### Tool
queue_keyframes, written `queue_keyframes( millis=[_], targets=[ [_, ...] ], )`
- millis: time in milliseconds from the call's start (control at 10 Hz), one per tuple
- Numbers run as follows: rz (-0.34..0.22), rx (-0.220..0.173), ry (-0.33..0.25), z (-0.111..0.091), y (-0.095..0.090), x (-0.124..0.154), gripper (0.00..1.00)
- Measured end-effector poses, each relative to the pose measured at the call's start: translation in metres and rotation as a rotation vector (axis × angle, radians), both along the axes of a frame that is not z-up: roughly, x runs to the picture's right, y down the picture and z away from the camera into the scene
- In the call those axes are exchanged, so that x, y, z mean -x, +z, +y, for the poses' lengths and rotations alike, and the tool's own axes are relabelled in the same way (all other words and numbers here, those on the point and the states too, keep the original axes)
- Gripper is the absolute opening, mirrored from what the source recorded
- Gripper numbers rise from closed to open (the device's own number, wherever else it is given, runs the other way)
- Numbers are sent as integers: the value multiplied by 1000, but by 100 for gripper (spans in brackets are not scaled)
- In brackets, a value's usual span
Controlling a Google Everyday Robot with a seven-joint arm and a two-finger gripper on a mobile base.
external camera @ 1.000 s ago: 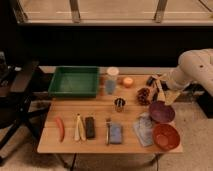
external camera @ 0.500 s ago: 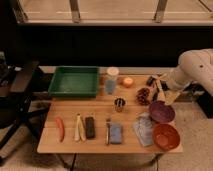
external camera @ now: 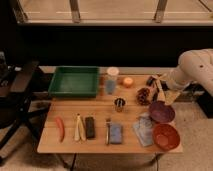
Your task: Place towel in plastic cup
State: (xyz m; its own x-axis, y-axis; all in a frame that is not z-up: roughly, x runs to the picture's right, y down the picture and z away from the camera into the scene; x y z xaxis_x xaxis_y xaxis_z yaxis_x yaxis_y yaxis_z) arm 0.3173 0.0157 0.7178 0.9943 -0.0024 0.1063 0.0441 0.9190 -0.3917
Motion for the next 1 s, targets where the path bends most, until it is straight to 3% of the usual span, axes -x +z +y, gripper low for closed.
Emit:
queue_keyframes(
  millis=[1000],
  targets=[
    [-9, 8, -3, 2, 0, 2, 80]
  ],
)
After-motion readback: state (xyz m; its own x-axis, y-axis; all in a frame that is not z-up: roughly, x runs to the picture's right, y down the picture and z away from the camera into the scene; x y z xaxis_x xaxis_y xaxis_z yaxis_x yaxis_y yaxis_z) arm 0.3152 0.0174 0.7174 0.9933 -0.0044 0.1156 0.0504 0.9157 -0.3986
